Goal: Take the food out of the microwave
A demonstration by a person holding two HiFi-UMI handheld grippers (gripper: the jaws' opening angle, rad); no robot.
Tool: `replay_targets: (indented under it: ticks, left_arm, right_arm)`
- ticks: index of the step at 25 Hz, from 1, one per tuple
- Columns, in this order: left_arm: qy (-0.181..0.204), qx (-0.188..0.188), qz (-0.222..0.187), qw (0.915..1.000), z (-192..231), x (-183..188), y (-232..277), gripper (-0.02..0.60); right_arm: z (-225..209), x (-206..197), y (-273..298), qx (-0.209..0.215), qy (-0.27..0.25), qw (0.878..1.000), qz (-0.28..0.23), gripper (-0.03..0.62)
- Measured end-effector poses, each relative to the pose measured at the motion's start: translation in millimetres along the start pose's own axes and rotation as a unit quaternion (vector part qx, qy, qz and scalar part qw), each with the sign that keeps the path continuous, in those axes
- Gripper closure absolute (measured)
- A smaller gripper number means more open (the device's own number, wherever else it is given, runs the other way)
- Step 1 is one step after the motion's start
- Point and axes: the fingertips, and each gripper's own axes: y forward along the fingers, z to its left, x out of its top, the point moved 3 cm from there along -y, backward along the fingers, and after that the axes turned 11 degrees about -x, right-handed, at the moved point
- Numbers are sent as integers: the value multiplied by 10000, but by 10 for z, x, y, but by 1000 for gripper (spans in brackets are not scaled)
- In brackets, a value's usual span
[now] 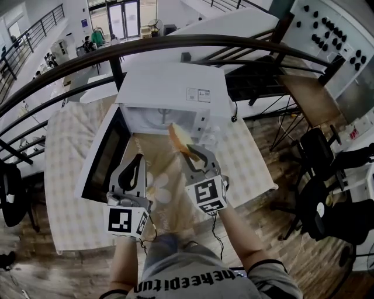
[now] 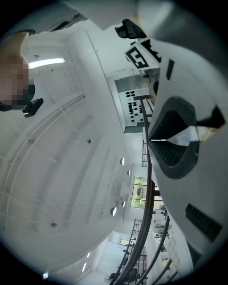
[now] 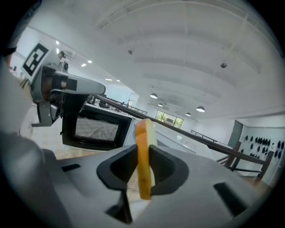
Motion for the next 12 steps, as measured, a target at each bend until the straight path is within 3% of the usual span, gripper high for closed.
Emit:
replay_targets:
  ticks: [12]
  left_arm:
    - [100, 18, -86, 9999, -329, 210, -154, 571]
  right_arm:
    - [-214, 165, -571, -136, 673, 9969, -386, 511]
